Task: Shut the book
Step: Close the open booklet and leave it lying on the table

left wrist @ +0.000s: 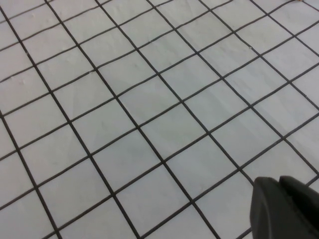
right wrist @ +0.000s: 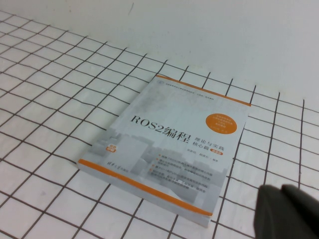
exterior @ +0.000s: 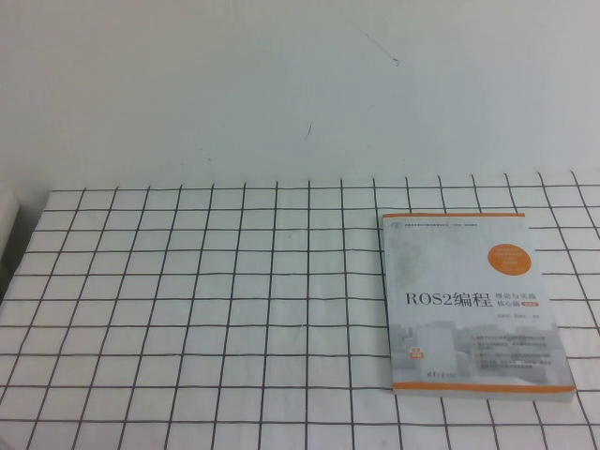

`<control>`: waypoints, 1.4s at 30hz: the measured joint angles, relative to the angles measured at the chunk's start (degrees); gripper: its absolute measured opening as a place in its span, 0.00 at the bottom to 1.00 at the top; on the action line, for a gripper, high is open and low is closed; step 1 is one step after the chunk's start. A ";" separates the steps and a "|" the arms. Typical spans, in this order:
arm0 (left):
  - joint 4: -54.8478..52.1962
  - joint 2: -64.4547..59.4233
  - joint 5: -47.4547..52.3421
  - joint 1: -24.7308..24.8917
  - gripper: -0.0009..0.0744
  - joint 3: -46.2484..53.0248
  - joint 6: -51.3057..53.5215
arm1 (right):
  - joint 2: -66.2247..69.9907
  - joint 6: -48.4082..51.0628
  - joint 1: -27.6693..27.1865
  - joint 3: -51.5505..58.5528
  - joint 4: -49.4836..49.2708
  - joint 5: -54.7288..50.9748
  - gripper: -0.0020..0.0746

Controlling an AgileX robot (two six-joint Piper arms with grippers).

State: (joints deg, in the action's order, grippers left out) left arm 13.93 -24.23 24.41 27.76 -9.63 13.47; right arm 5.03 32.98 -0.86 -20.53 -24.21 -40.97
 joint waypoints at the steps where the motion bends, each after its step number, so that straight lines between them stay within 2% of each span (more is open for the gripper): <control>1: 0.00 0.05 -0.11 0.00 0.01 0.00 0.00 | 0.00 0.00 0.00 0.00 0.00 0.00 0.02; 8: -0.47 1.48 -0.25 -0.13 0.01 0.00 0.00 | 0.00 0.00 0.00 0.00 -0.10 0.00 0.02; 17: -2.07 2.54 -0.38 -2.92 0.01 0.00 0.00 | 0.00 0.00 0.00 0.00 -0.10 0.00 0.02; 21: -2.93 5.19 -0.38 -7.41 0.01 0.00 0.00 | 0.00 0.00 0.00 0.00 -0.10 0.00 0.02; 31: -6.02 15.34 -0.14 -23.42 0.01 0.00 0.00 | 0.00 0.00 0.00 0.00 -0.10 0.00 0.02; 35: -3.80 16.73 -0.05 -26.26 0.01 0.00 0.00 | 0.00 0.00 0.00 0.00 -0.10 0.00 0.02; 42: -3.40 16.77 0.08 -26.52 0.01 0.37 0.00 | 0.00 0.00 0.00 0.00 -0.10 0.00 0.02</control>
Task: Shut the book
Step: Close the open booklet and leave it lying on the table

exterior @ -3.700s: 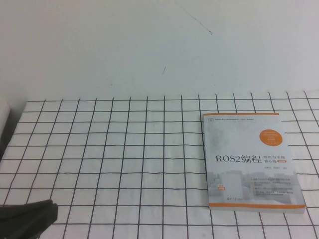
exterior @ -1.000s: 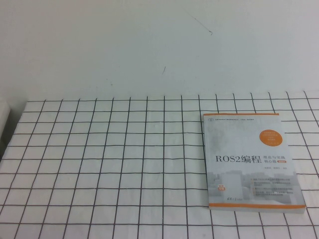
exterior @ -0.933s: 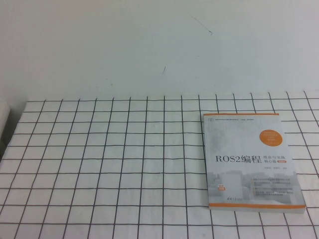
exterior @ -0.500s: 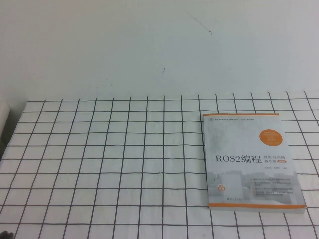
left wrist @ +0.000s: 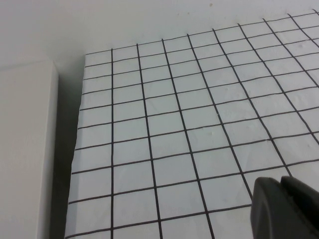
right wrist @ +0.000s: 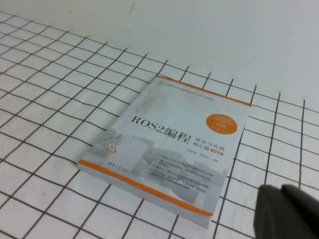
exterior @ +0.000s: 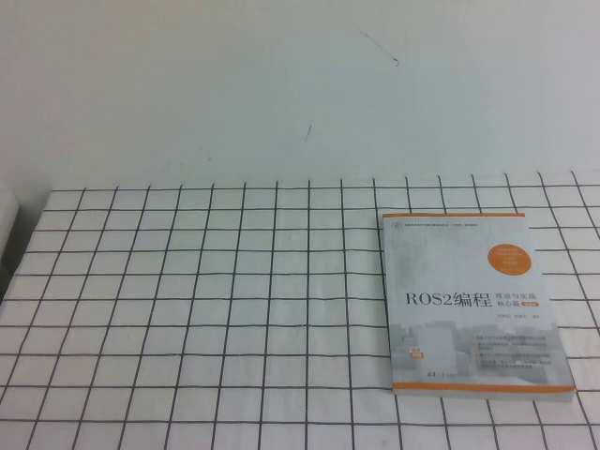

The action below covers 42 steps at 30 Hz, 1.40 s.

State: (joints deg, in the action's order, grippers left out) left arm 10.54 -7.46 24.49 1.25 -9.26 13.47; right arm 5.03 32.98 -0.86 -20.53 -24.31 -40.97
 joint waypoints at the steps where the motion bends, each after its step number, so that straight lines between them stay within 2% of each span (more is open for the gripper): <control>1: 0.00 0.00 0.00 -0.07 0.01 0.14 0.00 | 0.00 0.00 0.00 0.00 0.00 0.00 0.02; 19: 0.42 0.00 2.16 -0.14 0.01 0.37 0.17 | 0.00 0.00 0.00 0.00 0.00 0.00 0.02; 30: -2.25 0.81 2.03 -0.14 0.01 0.60 12.60 | 0.00 0.00 0.00 0.00 0.00 0.00 0.02; 33: -1.80 2.20 -1.37 -0.14 0.01 2.18 13.17 | 0.00 0.00 0.00 0.00 0.00 0.00 0.02; 36: -0.20 3.93 -8.77 -0.14 0.01 5.44 11.88 | 0.00 0.00 0.00 0.00 0.00 0.00 0.02; 42: 0.81 7.71 -19.56 -0.14 0.01 10.53 1.18 | 0.00 0.00 0.00 0.00 0.00 0.00 0.02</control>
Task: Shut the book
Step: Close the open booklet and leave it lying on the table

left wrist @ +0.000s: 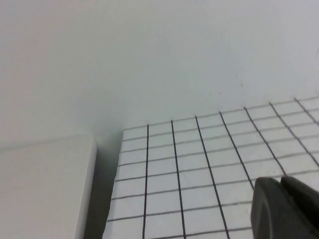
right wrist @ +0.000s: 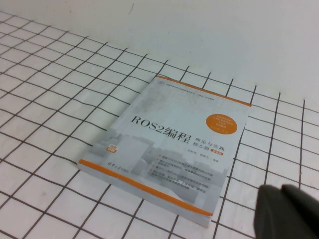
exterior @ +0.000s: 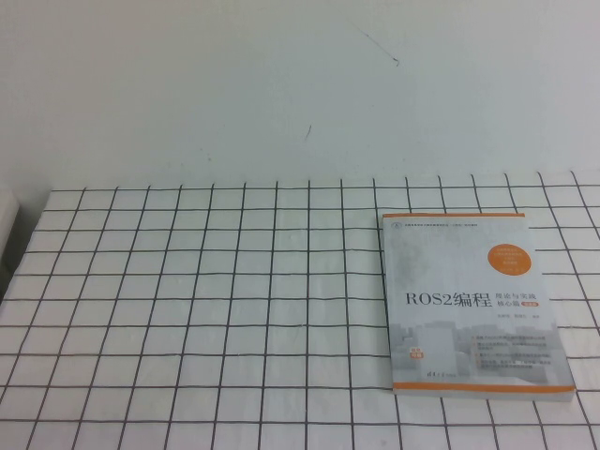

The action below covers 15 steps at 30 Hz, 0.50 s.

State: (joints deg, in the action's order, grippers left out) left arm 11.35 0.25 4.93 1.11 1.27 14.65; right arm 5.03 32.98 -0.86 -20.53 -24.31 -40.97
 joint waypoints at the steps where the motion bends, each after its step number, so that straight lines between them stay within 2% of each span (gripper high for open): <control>1: 0.00 0.12 -0.64 0.00 0.01 0.00 -1.34 | 0.00 0.00 0.00 0.00 0.00 0.00 0.02; 5: -2.67 0.34 1.98 0.00 0.01 0.00 -5.31 | 0.00 0.00 0.00 0.00 0.00 0.00 0.02; 11: -5.00 0.46 11.97 0.00 0.01 0.00 -6.37 | 0.00 0.00 0.00 0.00 0.00 0.00 0.02; 15: -5.13 0.46 12.67 0.00 0.01 -0.11 -8.10 | 0.00 0.00 0.00 0.00 0.00 0.00 0.02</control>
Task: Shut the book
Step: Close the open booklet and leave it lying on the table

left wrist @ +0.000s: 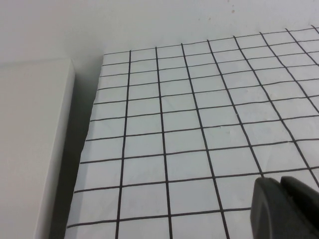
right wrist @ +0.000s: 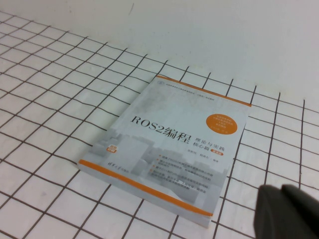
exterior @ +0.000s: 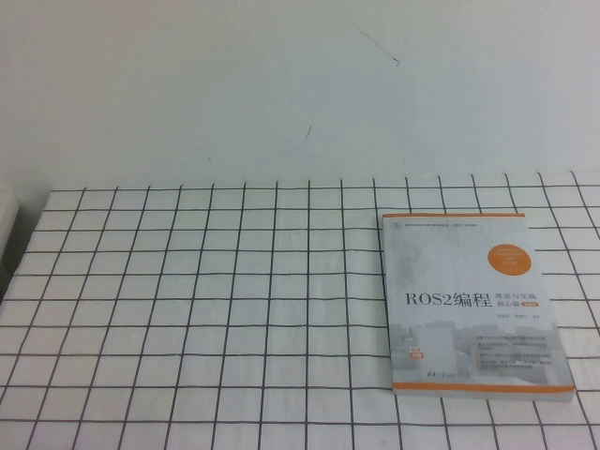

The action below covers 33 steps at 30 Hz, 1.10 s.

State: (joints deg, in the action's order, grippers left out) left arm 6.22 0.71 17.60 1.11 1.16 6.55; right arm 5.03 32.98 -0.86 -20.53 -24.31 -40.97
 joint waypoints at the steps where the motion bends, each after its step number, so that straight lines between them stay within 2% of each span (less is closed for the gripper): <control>1: 0.00 0.00 0.00 0.00 0.01 0.00 -0.55 | 0.00 0.00 0.00 0.00 0.00 0.00 0.02; 8: 0.00 0.00 0.20 0.00 0.01 0.00 -4.14 | 0.00 0.00 0.00 0.00 0.00 0.00 0.02; 33: -0.37 0.00 0.56 0.00 0.01 -0.08 -4.51 | 0.00 0.64 0.00 0.00 0.79 0.72 0.02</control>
State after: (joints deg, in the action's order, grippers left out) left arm 5.85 0.71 18.16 1.11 1.08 2.05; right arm 5.03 33.62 -0.86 -20.53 -23.51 -40.25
